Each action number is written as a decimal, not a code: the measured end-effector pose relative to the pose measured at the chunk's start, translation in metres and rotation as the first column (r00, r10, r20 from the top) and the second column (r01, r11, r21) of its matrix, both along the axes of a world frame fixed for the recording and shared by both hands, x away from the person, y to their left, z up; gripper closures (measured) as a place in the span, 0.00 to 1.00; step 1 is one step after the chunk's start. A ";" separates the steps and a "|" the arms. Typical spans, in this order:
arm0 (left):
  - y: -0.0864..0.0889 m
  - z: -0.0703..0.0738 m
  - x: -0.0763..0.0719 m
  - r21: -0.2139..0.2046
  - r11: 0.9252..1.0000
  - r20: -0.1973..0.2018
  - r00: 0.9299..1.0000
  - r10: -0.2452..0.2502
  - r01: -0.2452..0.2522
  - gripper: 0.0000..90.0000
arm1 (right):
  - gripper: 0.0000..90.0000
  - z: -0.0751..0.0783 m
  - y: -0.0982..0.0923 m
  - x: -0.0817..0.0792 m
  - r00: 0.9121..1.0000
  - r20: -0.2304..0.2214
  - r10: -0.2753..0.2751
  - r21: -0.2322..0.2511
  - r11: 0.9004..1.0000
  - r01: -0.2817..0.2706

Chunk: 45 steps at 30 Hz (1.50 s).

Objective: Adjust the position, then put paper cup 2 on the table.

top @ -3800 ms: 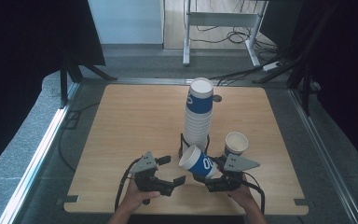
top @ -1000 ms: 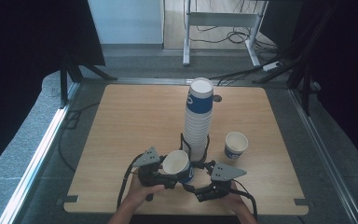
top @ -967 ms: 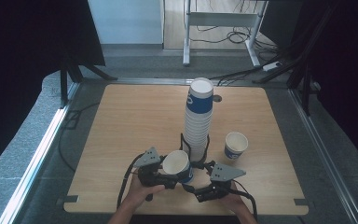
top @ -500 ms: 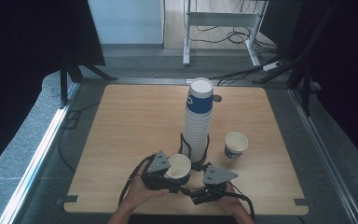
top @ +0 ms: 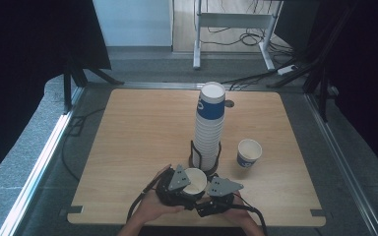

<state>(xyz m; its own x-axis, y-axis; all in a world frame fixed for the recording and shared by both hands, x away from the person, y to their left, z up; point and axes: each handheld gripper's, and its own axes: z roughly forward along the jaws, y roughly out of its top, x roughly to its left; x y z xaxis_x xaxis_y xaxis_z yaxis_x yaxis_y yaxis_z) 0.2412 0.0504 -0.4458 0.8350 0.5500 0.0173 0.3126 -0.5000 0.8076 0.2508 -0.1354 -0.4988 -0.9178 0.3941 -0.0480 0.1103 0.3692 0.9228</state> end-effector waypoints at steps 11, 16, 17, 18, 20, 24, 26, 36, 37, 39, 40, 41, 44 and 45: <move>0.001 0.001 -0.002 -0.074 0.997 0.024 0.999 0.027 -0.025 0.16 | 0.27 0.002 -0.004 0.000 0.999 0.032 -0.016 0.011 1.000 0.016; 0.009 0.008 -0.004 -0.169 0.985 0.028 0.999 0.035 -0.030 0.09 | 0.28 0.004 -0.009 0.002 0.999 0.023 -0.030 0.023 0.999 0.029; 0.011 0.010 -0.004 -0.194 0.980 0.030 0.999 0.045 -0.038 0.09 | 0.28 0.004 -0.009 0.002 0.999 0.022 -0.033 0.024 0.999 0.033; 0.013 0.013 -0.004 -0.220 0.974 0.027 0.998 0.052 -0.045 0.08 | 0.28 0.004 -0.010 0.002 0.999 0.021 -0.039 0.025 0.999 0.039; 0.018 0.016 -0.005 -0.257 0.965 0.025 0.998 0.062 -0.053 0.09 | 0.28 0.004 -0.013 0.003 0.998 0.017 -0.052 0.026 0.998 0.052; 0.030 0.021 -0.005 -0.295 0.952 0.043 0.994 0.099 -0.082 0.09 | 0.28 0.006 -0.019 0.004 0.996 0.021 -0.085 0.040 0.996 0.084; 0.037 0.022 -0.004 -0.315 0.944 0.043 0.992 0.122 -0.102 0.09 | 0.28 0.008 -0.023 0.005 0.994 0.022 -0.103 0.051 0.993 0.102; 0.047 0.014 -0.002 -0.274 0.947 0.038 0.982 0.183 -0.166 0.10 | 0.28 0.018 -0.040 0.007 0.988 0.044 -0.150 0.093 0.985 0.146; 0.045 0.012 -0.001 -0.261 0.952 0.039 0.983 0.178 -0.162 0.10 | 0.28 0.019 -0.041 0.006 0.988 0.045 -0.151 0.094 0.985 0.146; 0.043 0.010 -0.001 -0.249 0.955 0.040 0.983 0.178 -0.163 0.10 | 0.28 0.019 -0.043 0.006 0.987 0.050 -0.156 0.091 0.984 0.151; 0.042 0.009 -0.001 -0.245 0.956 0.040 0.984 0.176 -0.161 0.10 | 0.28 0.019 -0.044 0.006 0.986 0.051 -0.158 0.092 0.984 0.153; 0.041 0.008 -0.001 -0.238 0.958 0.038 0.984 0.172 -0.159 0.10 | 0.28 0.019 -0.045 0.007 0.986 0.051 -0.158 0.091 0.984 0.153; 0.040 0.005 -0.001 -0.215 0.963 0.038 0.984 0.174 -0.162 0.10 | 0.28 0.019 -0.045 0.006 0.986 0.057 -0.158 0.084 0.985 0.153; 0.041 0.003 0.000 -0.208 0.964 0.038 0.983 0.180 -0.168 0.10 | 0.28 0.019 -0.045 0.006 0.986 0.061 -0.158 0.080 0.985 0.153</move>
<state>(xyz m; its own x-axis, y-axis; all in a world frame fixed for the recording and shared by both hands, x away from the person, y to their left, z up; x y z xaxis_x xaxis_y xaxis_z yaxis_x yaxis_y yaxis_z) 0.2411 0.0911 -0.4424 0.7268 0.6836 -0.0661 0.3320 -0.2655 0.9051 0.2570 -0.1802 -0.4795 -0.8409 0.5364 -0.0721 0.0978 0.2816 0.9545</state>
